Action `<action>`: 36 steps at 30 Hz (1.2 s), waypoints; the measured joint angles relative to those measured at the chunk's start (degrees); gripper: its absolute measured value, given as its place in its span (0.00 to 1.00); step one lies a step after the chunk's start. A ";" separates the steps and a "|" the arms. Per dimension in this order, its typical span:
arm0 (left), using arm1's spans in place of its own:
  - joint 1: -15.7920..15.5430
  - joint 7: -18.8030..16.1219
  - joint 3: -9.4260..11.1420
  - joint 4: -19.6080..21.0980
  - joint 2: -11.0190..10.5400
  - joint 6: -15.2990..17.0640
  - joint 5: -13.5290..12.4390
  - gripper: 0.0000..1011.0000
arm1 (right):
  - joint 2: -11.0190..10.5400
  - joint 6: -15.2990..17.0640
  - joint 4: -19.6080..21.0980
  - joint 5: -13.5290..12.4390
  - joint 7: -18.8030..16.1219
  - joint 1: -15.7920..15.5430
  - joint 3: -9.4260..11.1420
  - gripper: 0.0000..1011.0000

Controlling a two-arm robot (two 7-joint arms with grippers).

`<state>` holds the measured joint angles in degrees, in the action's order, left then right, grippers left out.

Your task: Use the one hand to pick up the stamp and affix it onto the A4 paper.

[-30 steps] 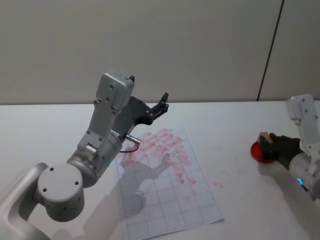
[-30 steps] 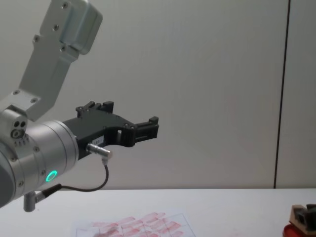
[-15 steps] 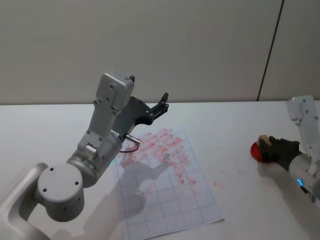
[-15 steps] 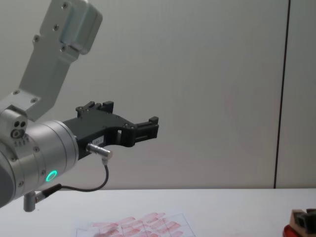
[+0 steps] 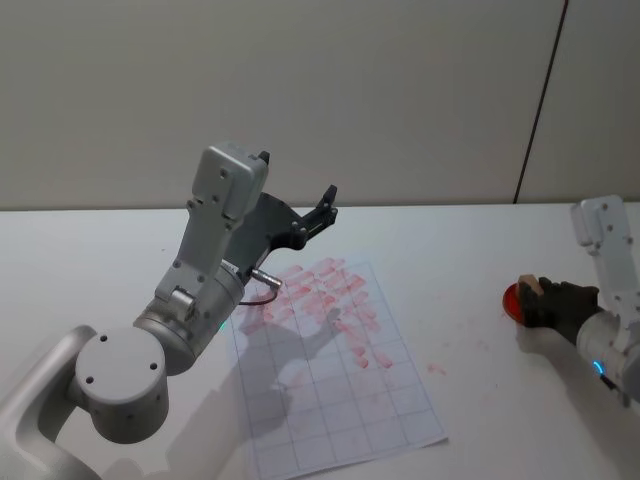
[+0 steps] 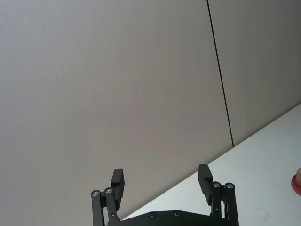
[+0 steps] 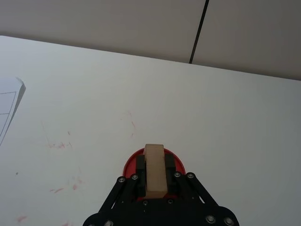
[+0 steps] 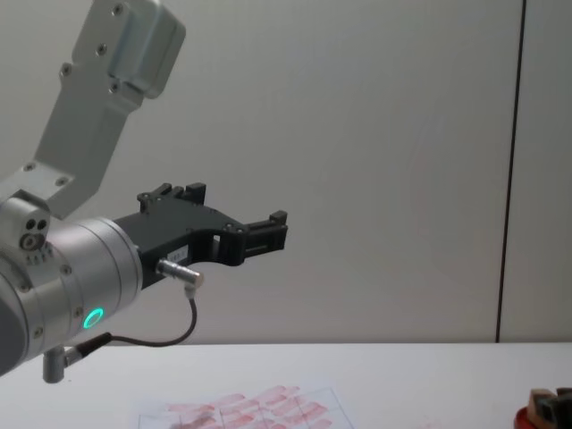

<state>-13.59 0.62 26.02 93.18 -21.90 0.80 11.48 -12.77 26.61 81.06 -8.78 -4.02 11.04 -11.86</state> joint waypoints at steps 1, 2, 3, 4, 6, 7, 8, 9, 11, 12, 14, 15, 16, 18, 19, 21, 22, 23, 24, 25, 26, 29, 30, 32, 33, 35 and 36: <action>0.00 0.00 0.00 0.00 0.00 0.00 0.00 0.99 | 0.02 0.00 -0.13 0.05 -0.02 0.05 0.00 0.23; 0.00 0.00 0.00 0.00 0.00 0.00 0.00 0.99 | 0.09 -0.01 -0.45 0.22 -0.12 0.20 -0.03 0.23; 0.00 0.00 0.00 0.00 0.00 0.00 0.00 0.99 | 0.12 -0.01 -0.60 0.31 -0.20 0.26 -0.04 0.22; 0.00 0.00 0.00 0.00 0.00 0.00 0.00 0.99 | 0.14 -0.01 -0.76 0.36 -0.24 0.34 -0.05 0.23; 0.00 0.00 0.00 0.00 0.00 0.00 0.00 0.99 | 0.23 0.07 -1.22 0.61 -0.48 0.55 -0.07 0.23; 0.00 0.00 0.00 0.00 0.00 0.00 0.00 0.99 | 0.27 0.10 -1.44 0.69 -0.59 0.67 -0.07 0.23; 0.00 0.00 0.00 0.00 0.00 0.00 0.00 0.99 | 0.33 0.24 -1.77 0.87 -0.78 0.87 -0.11 0.23; 0.00 0.00 0.00 0.00 0.00 0.00 0.00 0.99 | 0.33 0.24 -1.77 0.87 -0.78 0.87 -0.11 0.23; 0.00 0.00 0.00 0.00 0.00 0.00 0.00 0.99 | 0.47 0.41 -2.38 1.18 -1.18 1.17 -0.18 0.23; 0.00 0.00 0.00 0.00 0.00 0.00 0.00 0.99 | 0.50 0.45 -2.51 1.28 -1.27 1.24 -0.21 0.23; 0.00 0.00 0.00 0.00 0.00 0.00 0.00 0.99 | 0.56 0.52 -2.82 1.44 -1.54 1.39 -0.27 0.23; 0.00 0.00 0.00 0.00 0.00 0.00 0.00 0.99 | 0.60 0.58 -2.93 1.52 -1.62 1.45 -0.30 0.23; 0.00 0.00 0.00 0.00 0.00 0.00 0.00 0.99 | 0.67 0.72 -3.16 1.67 -1.86 1.56 -0.38 0.23; 0.00 0.00 0.00 0.00 -0.01 0.00 0.00 0.99 | 0.72 0.96 -3.49 1.84 -1.98 1.57 -0.48 0.23; 0.00 0.00 0.00 0.00 0.00 0.00 0.00 0.99 | 0.77 1.10 -3.55 2.01 -2.13 1.67 -0.54 0.23; 0.00 0.00 0.00 0.00 0.00 0.00 0.00 0.99 | 0.81 1.12 -3.55 2.12 -2.27 1.71 -0.58 0.23; 0.00 0.00 0.00 0.00 0.00 0.00 0.00 0.99 | 0.82 1.12 -3.54 2.22 -2.32 1.73 -0.58 0.22; 0.00 0.00 0.00 0.00 0.00 0.00 0.00 0.99 | 0.82 1.15 -3.36 2.38 -2.34 1.73 -0.62 0.23; 0.00 0.00 0.00 0.00 0.00 0.00 0.00 0.99 | 0.85 1.19 -3.12 2.50 -2.38 1.69 -0.67 0.23; 0.00 0.00 0.00 0.00 0.00 0.00 0.00 0.99 | 0.87 1.19 -2.88 2.54 -2.41 1.63 -0.71 0.23; 0.00 0.00 0.00 0.00 0.00 0.00 0.00 0.99 | 0.87 1.21 -2.68 2.57 -2.43 1.61 -0.73 0.23; 0.00 0.00 0.00 0.00 0.00 -0.01 0.00 0.99 | 0.90 1.35 -1.53 2.72 -2.52 1.46 -0.86 0.22; 0.00 0.00 0.00 0.00 0.00 -0.01 0.00 0.99 | 0.89 1.34 -1.00 2.75 -2.54 1.43 -0.87 0.23; 0.00 0.00 0.00 0.00 0.00 0.00 0.00 0.99 | 0.88 1.15 0.30 2.84 -2.58 1.38 -0.87 0.23; 0.00 0.00 0.00 0.00 0.00 0.00 0.00 0.99 | 0.88 0.98 1.40 2.91 -2.62 1.34 -0.86 0.22; 0.00 0.00 0.00 0.00 0.00 0.00 0.00 0.99 | 0.87 0.76 2.40 2.94 -2.66 1.29 -0.85 0.22; 0.00 0.00 0.00 0.00 0.00 0.00 0.00 0.99 | 0.87 0.67 2.87 2.95 -2.68 1.25 -0.85 0.23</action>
<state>-13.59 0.62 26.02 93.18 -21.90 0.79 11.48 -11.90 27.27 83.93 -5.82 -6.70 12.29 -12.70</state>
